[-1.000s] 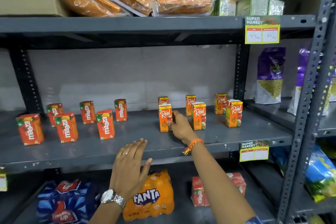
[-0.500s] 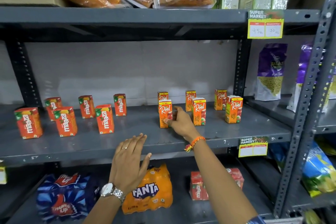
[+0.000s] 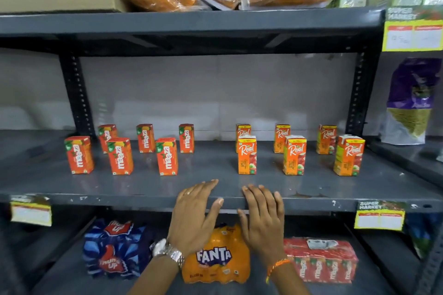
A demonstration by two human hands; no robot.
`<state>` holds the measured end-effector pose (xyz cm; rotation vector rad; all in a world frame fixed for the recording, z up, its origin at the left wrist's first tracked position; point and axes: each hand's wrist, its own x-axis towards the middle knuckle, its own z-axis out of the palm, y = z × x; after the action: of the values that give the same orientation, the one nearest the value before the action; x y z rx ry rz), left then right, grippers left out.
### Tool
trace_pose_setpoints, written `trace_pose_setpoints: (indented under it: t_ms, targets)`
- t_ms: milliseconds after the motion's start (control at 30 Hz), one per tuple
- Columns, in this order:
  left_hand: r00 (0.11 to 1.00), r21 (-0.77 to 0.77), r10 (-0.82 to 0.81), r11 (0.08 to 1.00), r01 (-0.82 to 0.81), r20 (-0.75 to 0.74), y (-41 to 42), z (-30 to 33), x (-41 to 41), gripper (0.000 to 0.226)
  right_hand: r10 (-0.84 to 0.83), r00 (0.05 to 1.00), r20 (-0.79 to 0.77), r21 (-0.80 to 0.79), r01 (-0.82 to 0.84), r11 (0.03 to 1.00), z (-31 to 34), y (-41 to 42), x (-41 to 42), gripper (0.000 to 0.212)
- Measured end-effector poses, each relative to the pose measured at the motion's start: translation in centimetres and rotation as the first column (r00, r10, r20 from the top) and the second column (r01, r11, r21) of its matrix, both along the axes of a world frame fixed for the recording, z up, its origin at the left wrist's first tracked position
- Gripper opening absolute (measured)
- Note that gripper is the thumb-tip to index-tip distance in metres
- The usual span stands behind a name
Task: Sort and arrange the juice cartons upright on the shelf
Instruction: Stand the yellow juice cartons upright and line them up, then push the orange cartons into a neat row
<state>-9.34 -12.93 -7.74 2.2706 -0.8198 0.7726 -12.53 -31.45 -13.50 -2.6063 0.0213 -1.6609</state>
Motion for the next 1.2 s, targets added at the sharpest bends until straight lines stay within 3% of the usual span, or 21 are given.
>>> trace_pose_setpoints:
  t_ms: [67,133,200,333,500,600,733,1200]
  targets:
    - [0.993,-0.222,-0.028,0.975,0.002,-0.114,1.1,1.4,0.4,0.05,-0.02,0.998,0.066,-0.027,0.022,0.999,-0.4,-0.5,0.9,0.047]
    - [0.986,-0.438,0.031,0.893,-0.1,-0.163,3.1,2.9,1.9,0.049,-0.02,0.994,0.111,-0.022,0.023,0.999,-0.5,-0.3,1.5,0.047]
    - [0.964,-0.499,0.098,0.84,-0.213,-0.247,5.5,4.3,4.0,0.06,-0.02,0.992,0.125,-0.004,0.021,1.0,-0.5,0.0,1.7,0.046]
    - [0.891,-0.381,0.037,0.896,-0.23,-0.452,8.4,6.1,8.4,0.081,-0.012,0.997,0.082,0.038,0.009,0.999,-0.5,0.2,1.4,0.047]
    - [0.797,-0.255,-0.102,0.965,-0.067,-0.596,9.2,7.5,11.6,0.052,0.005,0.999,0.048,0.075,-0.009,0.997,-0.3,0.8,0.8,0.049]
    - [0.819,-0.197,-0.088,0.98,-0.031,-0.567,8.4,7.7,11.8,0.036,-0.006,0.998,0.061,0.187,-0.006,0.982,0.3,2.0,0.7,0.053]
    - [0.829,-0.241,-0.138,0.971,0.005,-0.542,7.4,7.4,12.3,0.036,-0.044,0.997,0.068,0.299,0.022,0.954,1.1,3.6,0.8,0.053]
    - [0.841,-0.207,-0.128,0.978,0.019,-0.525,8.0,6.4,12.8,0.04,-0.06,0.993,-0.101,0.199,0.079,0.977,1.1,3.4,-1.4,0.048]
